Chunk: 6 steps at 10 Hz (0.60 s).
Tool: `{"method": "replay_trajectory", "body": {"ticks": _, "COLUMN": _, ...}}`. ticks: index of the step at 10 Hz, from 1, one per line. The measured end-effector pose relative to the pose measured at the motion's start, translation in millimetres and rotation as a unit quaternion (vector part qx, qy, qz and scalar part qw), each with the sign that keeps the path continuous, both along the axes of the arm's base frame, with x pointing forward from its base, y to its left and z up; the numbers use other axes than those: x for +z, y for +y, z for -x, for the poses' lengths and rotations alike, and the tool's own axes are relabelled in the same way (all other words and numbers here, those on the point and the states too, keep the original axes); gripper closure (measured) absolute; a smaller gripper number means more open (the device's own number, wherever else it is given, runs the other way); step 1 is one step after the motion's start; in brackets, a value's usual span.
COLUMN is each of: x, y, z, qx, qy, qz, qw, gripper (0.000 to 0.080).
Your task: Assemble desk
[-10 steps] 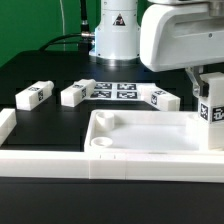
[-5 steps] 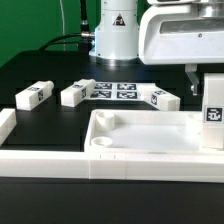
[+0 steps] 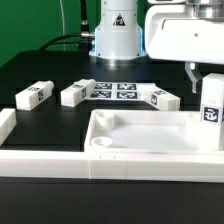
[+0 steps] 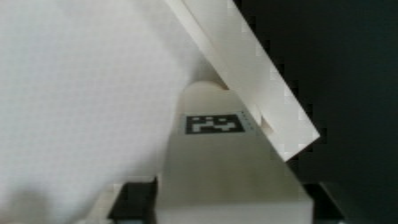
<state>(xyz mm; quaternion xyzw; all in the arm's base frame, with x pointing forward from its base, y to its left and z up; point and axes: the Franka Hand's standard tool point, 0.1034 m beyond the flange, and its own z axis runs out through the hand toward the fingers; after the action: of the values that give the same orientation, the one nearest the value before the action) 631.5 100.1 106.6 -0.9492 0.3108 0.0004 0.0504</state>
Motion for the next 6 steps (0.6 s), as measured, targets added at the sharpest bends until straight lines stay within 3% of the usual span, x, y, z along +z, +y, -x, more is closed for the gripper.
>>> {"method": "replay_trajectory", "body": {"ticks": 2, "x": 0.1, "y": 0.5, "z": 0.0, "qx": 0.031, "qy": -0.003, "qz": 0.001, "qw": 1.0, "gripper": 0.018}}
{"method": "replay_trajectory", "body": {"ticks": 6, "x": 0.5, "y": 5.4, "z": 0.3, "qx": 0.214, "qy": -0.02, "qz": 0.011, "qw": 0.977, "gripper": 0.0151}}
